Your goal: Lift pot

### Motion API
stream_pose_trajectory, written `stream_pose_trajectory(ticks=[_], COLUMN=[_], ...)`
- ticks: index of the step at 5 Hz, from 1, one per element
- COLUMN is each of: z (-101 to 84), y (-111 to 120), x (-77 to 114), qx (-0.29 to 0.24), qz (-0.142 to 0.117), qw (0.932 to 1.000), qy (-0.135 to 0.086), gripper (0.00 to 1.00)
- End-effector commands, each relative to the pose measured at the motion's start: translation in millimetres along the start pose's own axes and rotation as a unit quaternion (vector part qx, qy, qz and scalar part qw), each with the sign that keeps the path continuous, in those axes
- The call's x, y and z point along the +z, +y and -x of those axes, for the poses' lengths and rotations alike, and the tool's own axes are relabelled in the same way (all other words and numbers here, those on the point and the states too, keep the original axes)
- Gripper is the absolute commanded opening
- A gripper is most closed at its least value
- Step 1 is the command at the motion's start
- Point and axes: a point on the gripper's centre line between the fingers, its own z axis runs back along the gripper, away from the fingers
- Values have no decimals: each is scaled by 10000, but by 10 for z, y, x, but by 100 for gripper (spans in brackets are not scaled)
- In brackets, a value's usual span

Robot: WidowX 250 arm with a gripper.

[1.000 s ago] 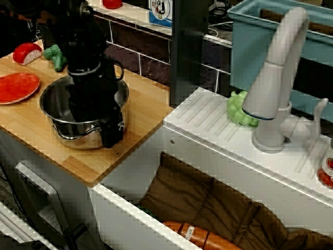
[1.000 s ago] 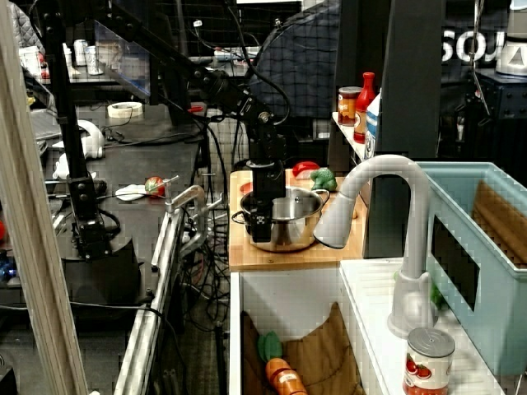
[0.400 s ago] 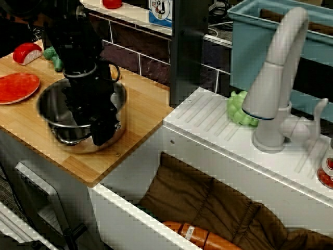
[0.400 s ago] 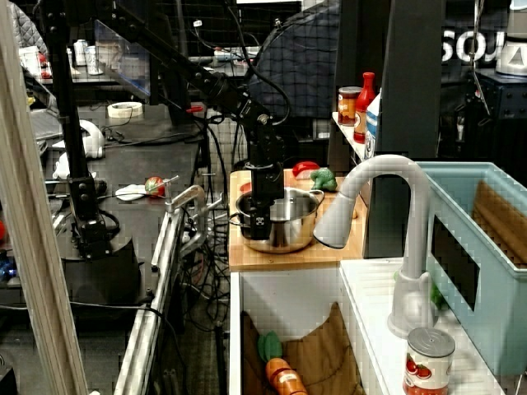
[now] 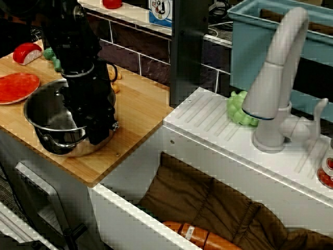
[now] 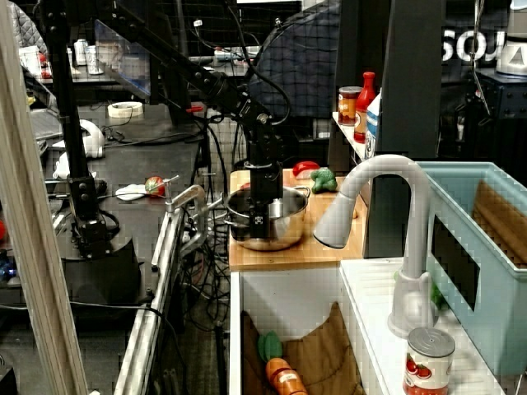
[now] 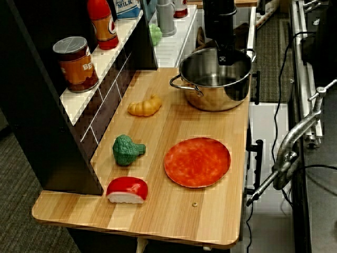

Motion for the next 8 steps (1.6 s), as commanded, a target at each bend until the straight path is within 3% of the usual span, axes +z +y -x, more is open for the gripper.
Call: stream_pose_trajectory(ticks=[1, 3, 5, 8], z=[-71, -109, -237, -416], y=[58, 41, -136, -224], x=[121, 324, 942, 1500], qx=[60, -132, -429, -490], qz=[-40, -186, -44, 243], qw=[9997, 9997, 9988, 9975], qy=[-225, -43, 243, 441], gripper=[0, 0, 0, 0])
